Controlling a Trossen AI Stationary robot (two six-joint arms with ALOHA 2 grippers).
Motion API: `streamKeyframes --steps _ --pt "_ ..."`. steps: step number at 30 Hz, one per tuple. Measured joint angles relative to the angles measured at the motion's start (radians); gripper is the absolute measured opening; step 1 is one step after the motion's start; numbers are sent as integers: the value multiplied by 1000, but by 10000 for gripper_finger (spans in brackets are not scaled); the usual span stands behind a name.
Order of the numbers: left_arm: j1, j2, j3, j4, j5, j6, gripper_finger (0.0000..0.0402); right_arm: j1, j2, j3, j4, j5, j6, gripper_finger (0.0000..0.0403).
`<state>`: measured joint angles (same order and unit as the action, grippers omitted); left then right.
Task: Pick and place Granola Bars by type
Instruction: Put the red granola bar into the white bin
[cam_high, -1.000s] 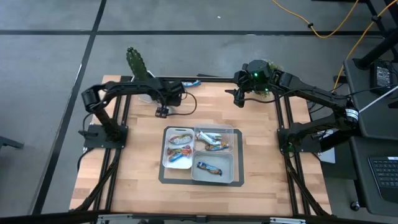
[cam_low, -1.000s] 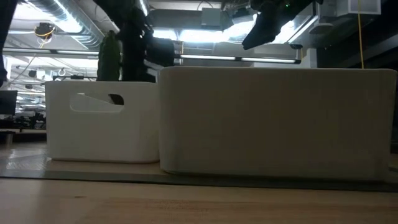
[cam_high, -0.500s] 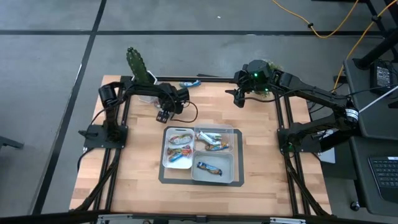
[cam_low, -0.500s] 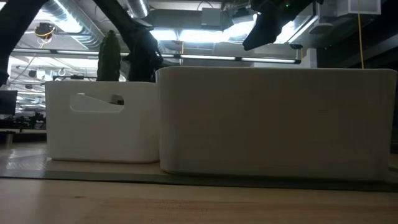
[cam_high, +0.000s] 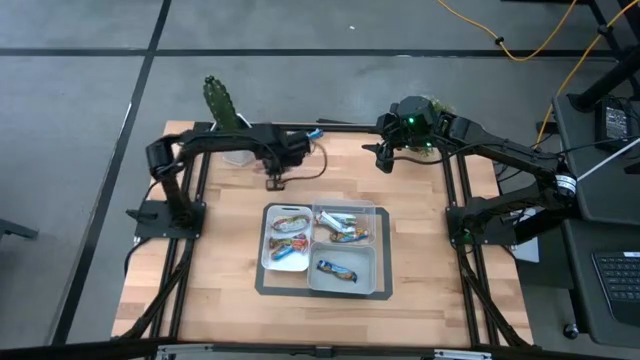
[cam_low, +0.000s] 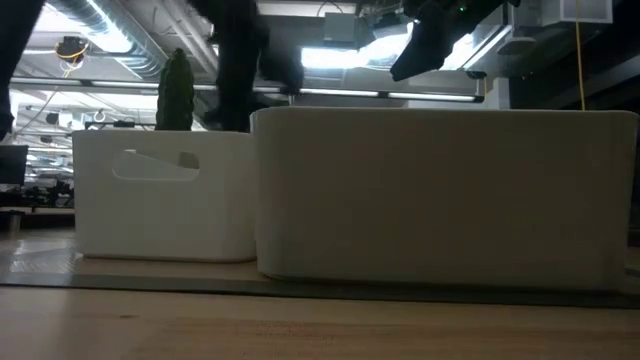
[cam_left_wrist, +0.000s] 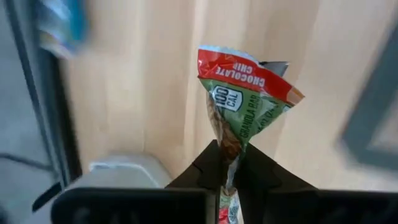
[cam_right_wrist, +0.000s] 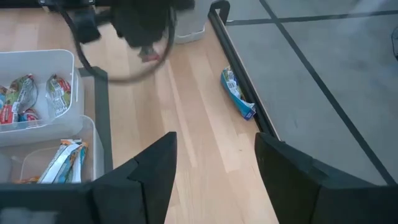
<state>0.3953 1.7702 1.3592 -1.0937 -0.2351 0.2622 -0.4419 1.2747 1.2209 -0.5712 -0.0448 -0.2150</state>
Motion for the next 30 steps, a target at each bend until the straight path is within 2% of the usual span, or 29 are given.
streamKeyframes --steps 5,12,17,21,25,30 --pt "-90 -127 201 4 13 -210 12 0 0 0 0 0 -3 218" --pt "-260 -321 440 108 -127 -404 16 0 0 0 0 -1 -29 218" --pt "-408 -444 487 94 -301 -532 13 0 0 0 0 -18 -52 218" --pt "-546 -495 485 88 -366 -582 9 0 0 0 5 -30 -55 218" --pt "-634 -486 485 87 -335 -582 13 0 0 0 2 -34 -55 218" --pt "-665 -405 484 105 -144 -591 15 0 0 0 3 -36 -53 218"
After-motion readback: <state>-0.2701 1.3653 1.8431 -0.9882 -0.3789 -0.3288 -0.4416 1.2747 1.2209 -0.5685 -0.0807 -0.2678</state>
